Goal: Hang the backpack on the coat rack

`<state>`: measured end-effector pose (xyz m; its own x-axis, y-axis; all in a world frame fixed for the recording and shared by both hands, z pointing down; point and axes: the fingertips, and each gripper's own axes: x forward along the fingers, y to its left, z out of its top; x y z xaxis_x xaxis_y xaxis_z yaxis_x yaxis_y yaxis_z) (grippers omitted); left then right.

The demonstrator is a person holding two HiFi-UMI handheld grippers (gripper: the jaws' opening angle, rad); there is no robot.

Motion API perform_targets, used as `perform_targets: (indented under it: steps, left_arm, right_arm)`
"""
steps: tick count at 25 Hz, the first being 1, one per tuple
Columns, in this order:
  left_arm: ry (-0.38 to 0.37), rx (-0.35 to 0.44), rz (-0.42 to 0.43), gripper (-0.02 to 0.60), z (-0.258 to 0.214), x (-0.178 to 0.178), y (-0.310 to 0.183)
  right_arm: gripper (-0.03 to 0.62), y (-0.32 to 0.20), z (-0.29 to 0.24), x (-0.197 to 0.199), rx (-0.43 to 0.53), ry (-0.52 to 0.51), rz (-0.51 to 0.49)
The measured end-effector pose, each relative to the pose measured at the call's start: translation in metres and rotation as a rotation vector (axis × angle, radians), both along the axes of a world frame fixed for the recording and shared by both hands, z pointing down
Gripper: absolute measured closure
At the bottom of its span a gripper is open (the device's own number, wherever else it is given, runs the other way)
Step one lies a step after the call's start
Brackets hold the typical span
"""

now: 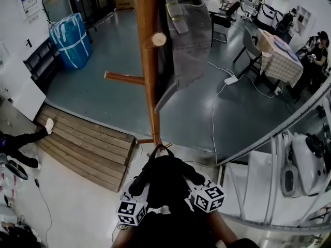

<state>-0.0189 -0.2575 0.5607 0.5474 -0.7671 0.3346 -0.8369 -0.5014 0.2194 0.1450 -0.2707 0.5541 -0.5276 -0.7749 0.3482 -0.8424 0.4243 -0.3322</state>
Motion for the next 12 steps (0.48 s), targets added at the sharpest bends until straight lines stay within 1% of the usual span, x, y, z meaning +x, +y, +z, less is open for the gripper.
perform_targets:
  steps: [5, 12]
  left_arm:
    - [0.002, -0.028, -0.031, 0.487, 0.011, 0.003, -0.016]
    - [-0.004, -0.047, -0.062, 0.486, 0.022, 0.002, -0.040]
  right_arm:
    - [0.502, -0.021, 0.010, 0.002, -0.026, 0.000, -0.035]
    - [0.502, -0.048, 0.022, 0.001, -0.049, -0.003, -0.078]
